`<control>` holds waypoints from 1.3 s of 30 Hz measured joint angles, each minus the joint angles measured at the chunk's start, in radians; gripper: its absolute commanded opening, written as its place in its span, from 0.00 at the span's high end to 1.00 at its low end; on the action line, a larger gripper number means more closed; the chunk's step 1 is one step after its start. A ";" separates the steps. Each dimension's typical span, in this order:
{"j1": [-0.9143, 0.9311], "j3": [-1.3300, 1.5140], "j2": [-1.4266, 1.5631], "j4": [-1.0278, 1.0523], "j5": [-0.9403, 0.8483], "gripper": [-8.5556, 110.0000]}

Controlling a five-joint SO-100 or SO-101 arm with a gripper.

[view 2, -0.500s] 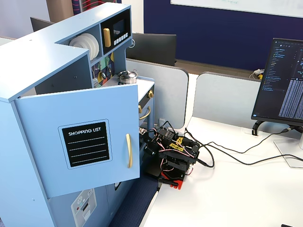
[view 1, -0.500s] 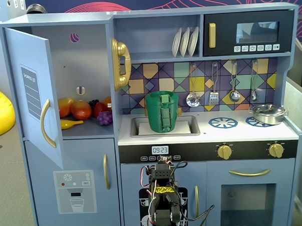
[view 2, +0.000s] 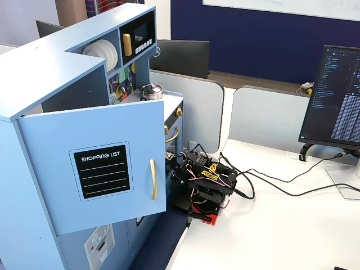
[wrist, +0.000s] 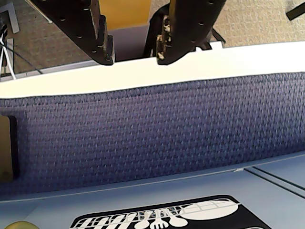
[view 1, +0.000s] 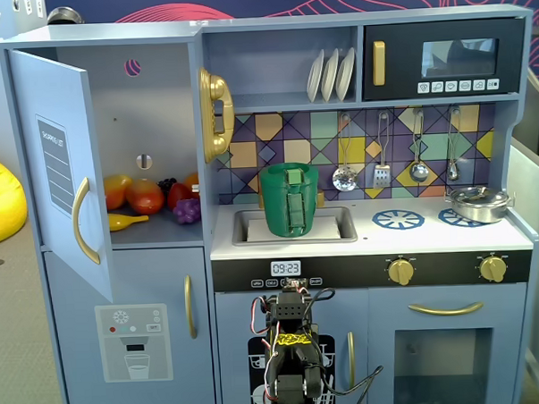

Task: Close the left cabinet door

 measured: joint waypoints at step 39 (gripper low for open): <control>-1.747 -1.065 -1.305 -1.508 -0.287 0.93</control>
